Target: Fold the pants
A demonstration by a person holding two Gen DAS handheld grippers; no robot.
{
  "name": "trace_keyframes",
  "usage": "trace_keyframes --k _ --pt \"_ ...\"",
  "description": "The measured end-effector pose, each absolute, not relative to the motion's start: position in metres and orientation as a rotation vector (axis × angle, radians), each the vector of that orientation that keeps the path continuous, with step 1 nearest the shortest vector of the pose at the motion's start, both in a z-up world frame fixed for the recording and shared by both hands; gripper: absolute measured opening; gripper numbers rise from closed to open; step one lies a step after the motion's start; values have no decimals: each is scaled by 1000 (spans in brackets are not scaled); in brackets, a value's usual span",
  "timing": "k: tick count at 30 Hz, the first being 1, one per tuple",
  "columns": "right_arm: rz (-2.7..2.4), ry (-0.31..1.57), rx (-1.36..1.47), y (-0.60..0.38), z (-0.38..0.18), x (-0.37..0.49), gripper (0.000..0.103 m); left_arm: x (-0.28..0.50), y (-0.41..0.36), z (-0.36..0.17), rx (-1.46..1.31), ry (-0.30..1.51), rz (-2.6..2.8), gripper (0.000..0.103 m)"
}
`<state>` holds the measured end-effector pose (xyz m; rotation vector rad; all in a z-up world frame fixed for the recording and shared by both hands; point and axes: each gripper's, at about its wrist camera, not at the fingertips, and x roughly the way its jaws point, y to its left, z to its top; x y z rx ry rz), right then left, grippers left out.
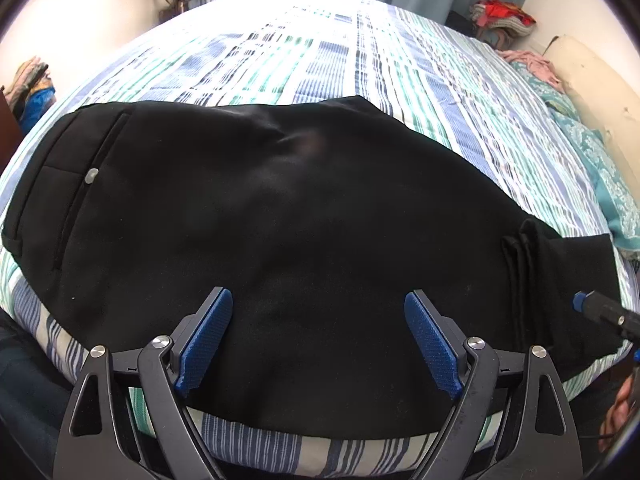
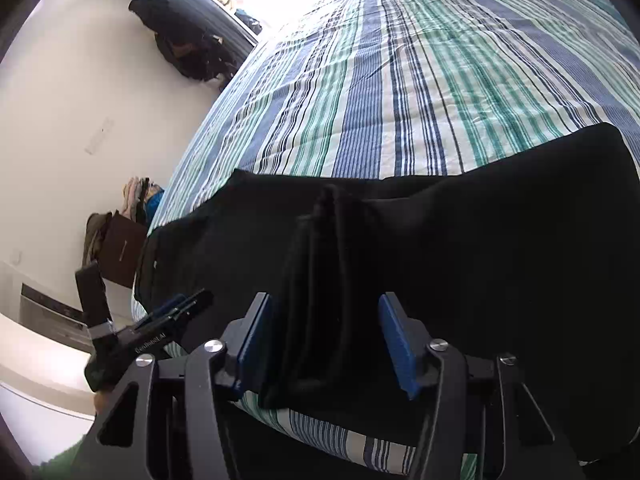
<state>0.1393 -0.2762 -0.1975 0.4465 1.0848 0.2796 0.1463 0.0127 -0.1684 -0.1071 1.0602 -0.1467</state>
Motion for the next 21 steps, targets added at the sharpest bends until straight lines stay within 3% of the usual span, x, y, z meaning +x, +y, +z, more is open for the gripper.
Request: trace_keyframes --k 2,6,9,11,13,18,21 --pt "286 1055 295 -269 -188 123 62 142 16 -161 -142 1050 -181 89" --pt "178 886 76 -298 -158 59 89 124 -7 -132 -194 974 -384 88" --pt "65 785 58 -327 -150 16 93 106 -61 -115 -119 936 -623 87" --pt "-1 767 93 -343 -149 1 93 100 -96 -116 -41 951 -725 73" --pt "-33 759 152 -354 -145 -2 93 105 -119 -127 2 1003 -749 52" --pt "-47 719 151 -357 -140 -4 93 119 -134 -149 -9 1080 -679 33" --pt "-32 727 161 -358 -144 -2 93 114 -138 -148 20 1071 -676 31"
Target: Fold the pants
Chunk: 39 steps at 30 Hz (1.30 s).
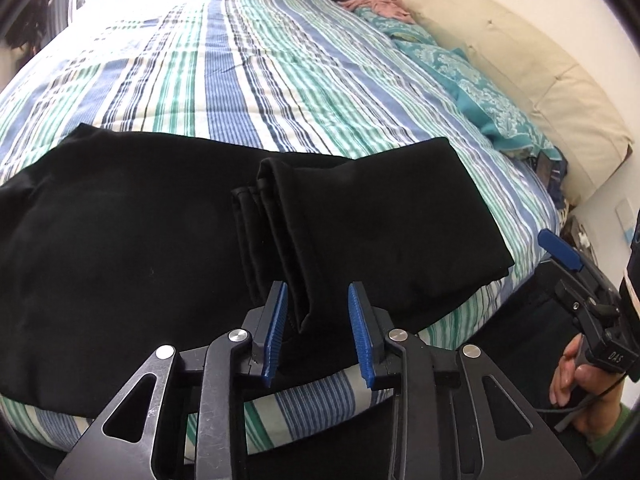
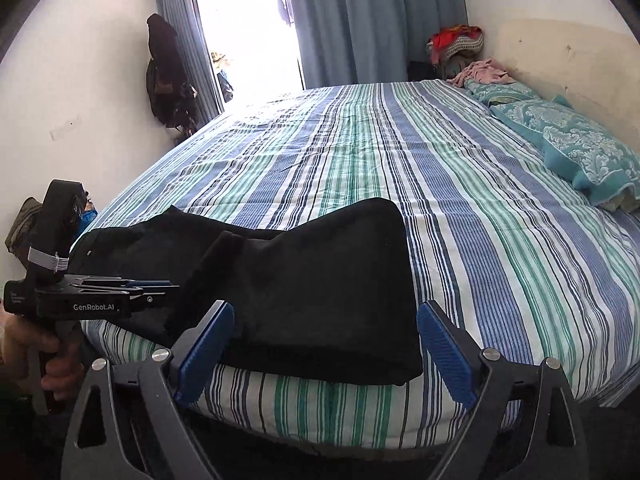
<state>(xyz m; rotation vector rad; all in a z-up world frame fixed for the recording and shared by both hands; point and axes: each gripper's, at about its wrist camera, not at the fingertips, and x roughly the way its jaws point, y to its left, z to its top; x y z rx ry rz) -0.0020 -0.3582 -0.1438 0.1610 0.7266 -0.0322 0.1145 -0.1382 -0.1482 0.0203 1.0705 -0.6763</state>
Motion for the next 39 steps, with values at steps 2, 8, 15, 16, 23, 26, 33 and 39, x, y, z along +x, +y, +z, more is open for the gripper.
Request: trace_keyframes --k 2,8,15,16,23,26,33,39 --pt "-31 721 168 -360 -145 0 93 113 -144 -150 47 1076 -674 31" --pt "-40 697 188 -363 -142 -1 93 113 -158 -160 128 1090 -648 9" --pt "-109 604 160 -369 -128 -13 93 98 -122 -121 78 985 -641 8" --pt "-113 602 167 -370 -128 -13 93 100 -118 -127 84 1007 -628 8" --pt "-100 647 209 -375 -137 -2 93 100 -123 -159 154 1088 -586 15" --pt "-90 635 188 -370 -135 -3 93 98 -110 -140 98 1033 -561 55" --pt "-70 658 190 -369 -141 0 93 143 -111 -159 -34 1177 -584 80" --pt "-68 647 184 -368 -139 -1 93 162 -119 -182 -40 1247 -476 12"
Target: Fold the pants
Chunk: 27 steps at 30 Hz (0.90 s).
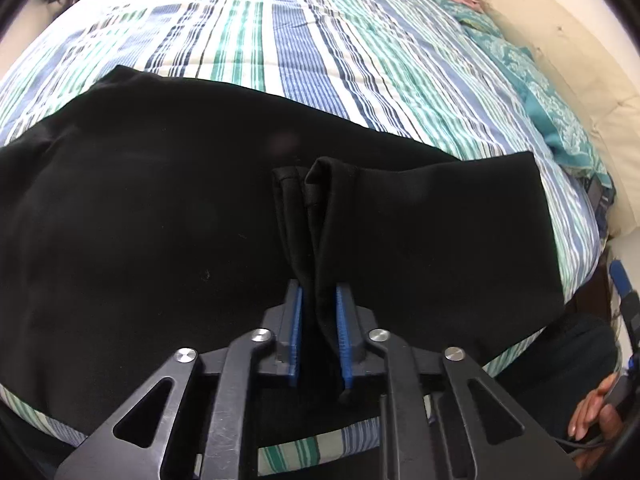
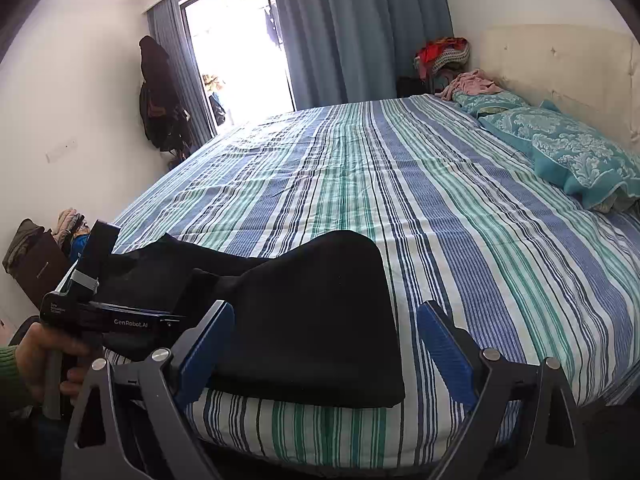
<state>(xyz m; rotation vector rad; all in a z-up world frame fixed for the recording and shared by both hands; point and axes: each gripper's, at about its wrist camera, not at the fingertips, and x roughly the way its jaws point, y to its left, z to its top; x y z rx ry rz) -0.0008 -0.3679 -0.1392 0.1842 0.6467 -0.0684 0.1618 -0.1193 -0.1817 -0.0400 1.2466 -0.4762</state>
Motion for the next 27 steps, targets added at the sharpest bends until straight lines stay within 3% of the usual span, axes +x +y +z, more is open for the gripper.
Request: trace_keyframes --k 8,14,20,22,27 --pt "-127 620 228 -386 -137 -9 93 152 -78 -125 -28 1103 -469 9" --pt "-138 667 318 -399 -149 1 93 164 -52 -171 -10 1188 -378 11" --pt "-42 713 280 -380 -153 11 93 157 -52 -164 -38 1178 -358 36" --pt "42 723 261 -368 -153 16 93 155 -40 -157 -52 1152 -322 55" --pt "233 854 265 -339 -181 40 93 152 -16 -145 -64 1097 -237 58"
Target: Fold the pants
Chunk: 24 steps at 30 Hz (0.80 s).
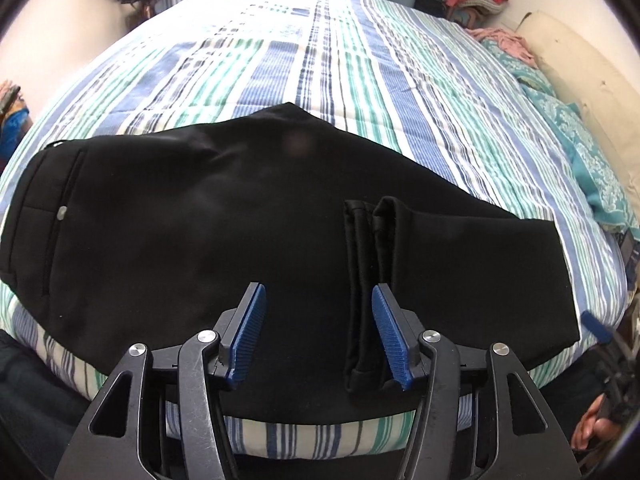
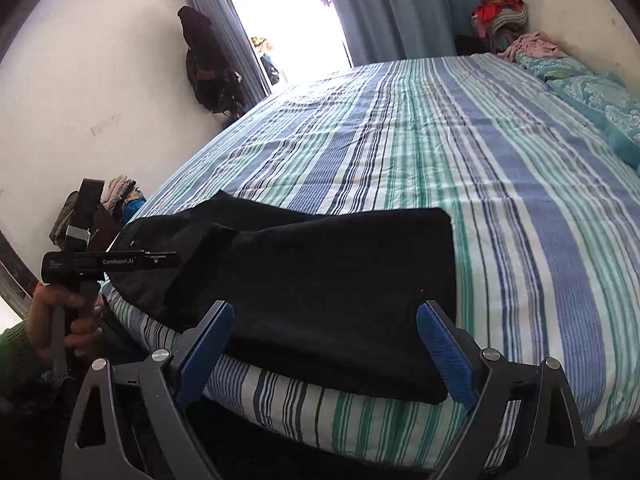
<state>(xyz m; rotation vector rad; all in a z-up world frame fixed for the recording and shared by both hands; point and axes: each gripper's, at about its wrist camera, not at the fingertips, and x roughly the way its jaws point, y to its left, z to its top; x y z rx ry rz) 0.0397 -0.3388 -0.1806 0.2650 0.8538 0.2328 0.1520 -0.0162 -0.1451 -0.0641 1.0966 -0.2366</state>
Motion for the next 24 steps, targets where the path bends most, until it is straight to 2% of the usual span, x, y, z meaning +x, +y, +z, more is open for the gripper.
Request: trace_keyframes --k 2,3,6,9,14,20,24 --pt "252 1035 308 -334 -217 53 92 150 -12 -139 -92 1080 -234 58" --pt "237 1041 291 -333 -221 53 89 149 -12 -135 -106 1068 -241 58" --pt "261 988 340 -339 -199 52 89 146 -21 -121 -133 1019 -294 60" --pt "244 902 395 -356 -170 63 89 148 -43 -115 -111 984 -355 74" --pt "134 940 392 -383 -155 130 89 154 -82 -137 2 1010 -408 74" --pt "66 1128 466 -394 -229 171 89 147 -90 -173 77 1106 -396 74" --pt "9 1040 399 -385 -209 151 89 140 -93 -170 116 1090 -408 74"
